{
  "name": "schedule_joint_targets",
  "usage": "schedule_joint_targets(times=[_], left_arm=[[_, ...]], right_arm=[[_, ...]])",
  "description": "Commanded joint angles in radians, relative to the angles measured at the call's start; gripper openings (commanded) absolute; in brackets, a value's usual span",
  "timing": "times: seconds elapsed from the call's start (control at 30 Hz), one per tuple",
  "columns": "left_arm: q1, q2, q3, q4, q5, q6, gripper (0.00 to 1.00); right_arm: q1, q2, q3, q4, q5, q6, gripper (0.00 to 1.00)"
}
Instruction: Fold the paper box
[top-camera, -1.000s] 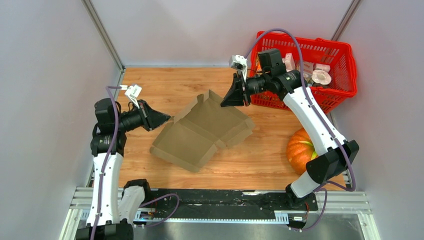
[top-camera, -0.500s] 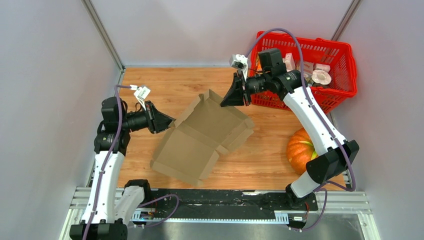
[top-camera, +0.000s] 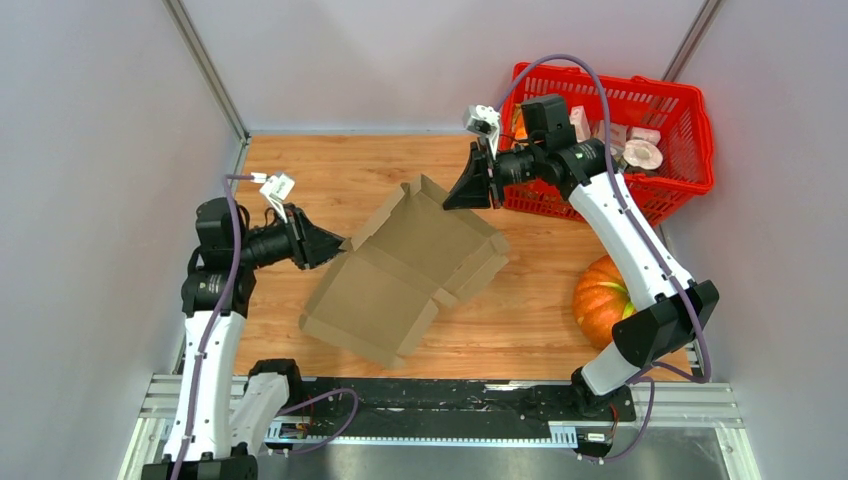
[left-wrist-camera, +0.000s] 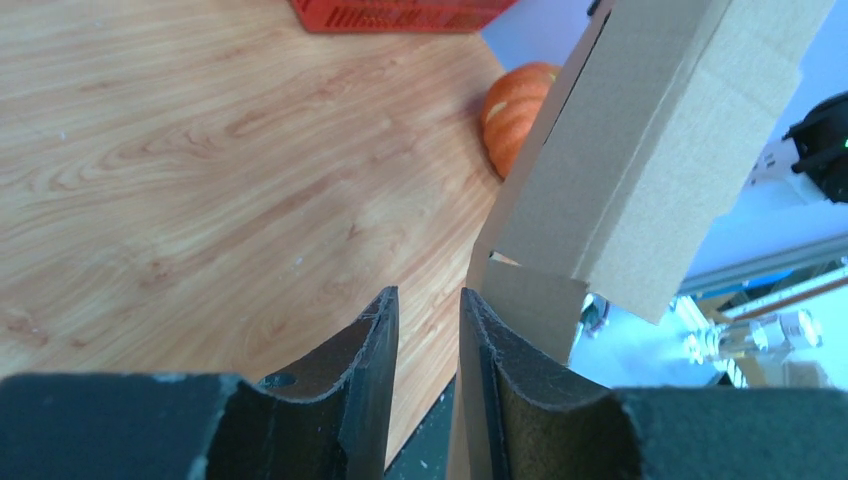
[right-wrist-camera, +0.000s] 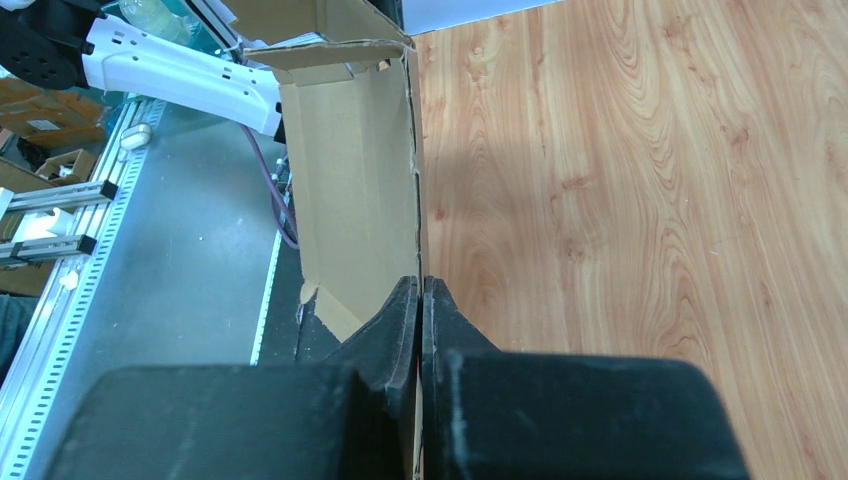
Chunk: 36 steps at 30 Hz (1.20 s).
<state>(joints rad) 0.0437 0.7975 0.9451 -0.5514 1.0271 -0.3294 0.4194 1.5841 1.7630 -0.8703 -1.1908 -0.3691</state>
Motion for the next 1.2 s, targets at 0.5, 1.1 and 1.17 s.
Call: schedule_joint_targets(times=[0.5, 1.1, 1.17], left_arm=[[0.013, 0.009, -0.009, 0.118, 0.125, -0.06, 0.38], [-0.099, -0.014, -0.049, 0.125, 0.111, -0.022, 0.37], [-0.119, -0.015, -0.064, 0.162, 0.122, -0.046, 0.35]], right_arm=[[-0.005, -0.029, 0.017, 0.053, -0.039, 0.028, 0.0], [-0.008, -0.075, -0.051, 0.253, -0.112, 0.18, 0.0], [-0.008, -0.075, -0.056, 0.255, -0.112, 0.182, 0.0]])
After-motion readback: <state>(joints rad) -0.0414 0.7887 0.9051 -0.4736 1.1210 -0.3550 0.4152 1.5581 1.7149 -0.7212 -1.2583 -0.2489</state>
